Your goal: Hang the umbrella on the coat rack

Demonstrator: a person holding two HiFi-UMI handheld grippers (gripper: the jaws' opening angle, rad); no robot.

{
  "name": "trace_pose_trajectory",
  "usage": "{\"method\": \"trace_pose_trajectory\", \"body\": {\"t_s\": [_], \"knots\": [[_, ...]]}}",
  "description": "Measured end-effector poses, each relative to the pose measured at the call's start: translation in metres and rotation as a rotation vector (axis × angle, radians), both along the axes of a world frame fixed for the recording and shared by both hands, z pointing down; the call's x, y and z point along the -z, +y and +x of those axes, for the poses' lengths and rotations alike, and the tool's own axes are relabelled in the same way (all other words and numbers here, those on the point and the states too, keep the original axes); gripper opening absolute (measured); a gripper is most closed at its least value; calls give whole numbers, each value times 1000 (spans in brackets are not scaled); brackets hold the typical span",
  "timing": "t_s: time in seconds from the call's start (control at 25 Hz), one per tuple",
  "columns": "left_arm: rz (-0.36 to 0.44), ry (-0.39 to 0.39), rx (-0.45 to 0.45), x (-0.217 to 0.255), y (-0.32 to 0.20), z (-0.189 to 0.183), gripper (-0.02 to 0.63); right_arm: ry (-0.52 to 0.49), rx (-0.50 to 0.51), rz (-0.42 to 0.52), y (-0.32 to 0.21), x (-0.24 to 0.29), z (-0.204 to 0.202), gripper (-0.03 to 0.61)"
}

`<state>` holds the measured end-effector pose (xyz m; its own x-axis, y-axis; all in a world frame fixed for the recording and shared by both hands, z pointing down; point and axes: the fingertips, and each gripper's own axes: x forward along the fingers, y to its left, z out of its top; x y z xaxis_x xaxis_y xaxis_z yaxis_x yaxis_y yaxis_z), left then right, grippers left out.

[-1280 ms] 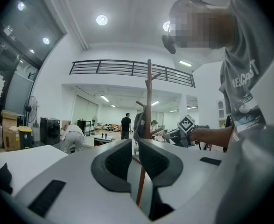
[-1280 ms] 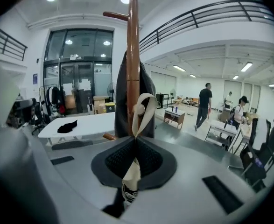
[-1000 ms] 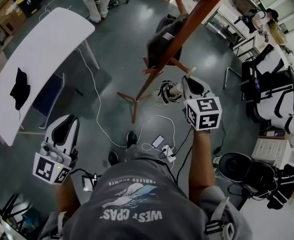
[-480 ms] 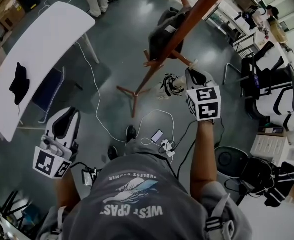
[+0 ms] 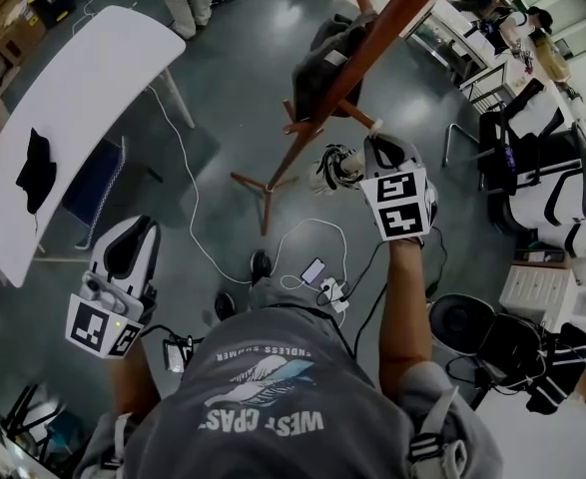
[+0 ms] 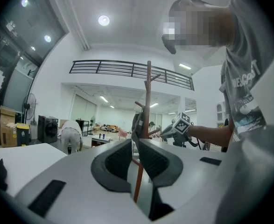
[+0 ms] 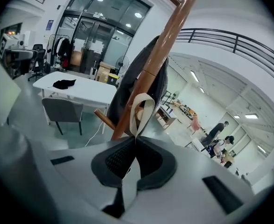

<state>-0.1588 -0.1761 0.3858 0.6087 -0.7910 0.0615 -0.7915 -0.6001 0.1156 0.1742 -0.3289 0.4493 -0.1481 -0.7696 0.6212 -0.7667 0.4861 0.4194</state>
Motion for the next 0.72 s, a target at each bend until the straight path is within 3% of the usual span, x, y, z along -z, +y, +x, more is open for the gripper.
{"method": "trace_pose_trajectory", "body": {"t_s": [0.72], "knots": [[-12,5,-1,-6,-4,2,55,57,23,-23,-17,0,9,28]]}}
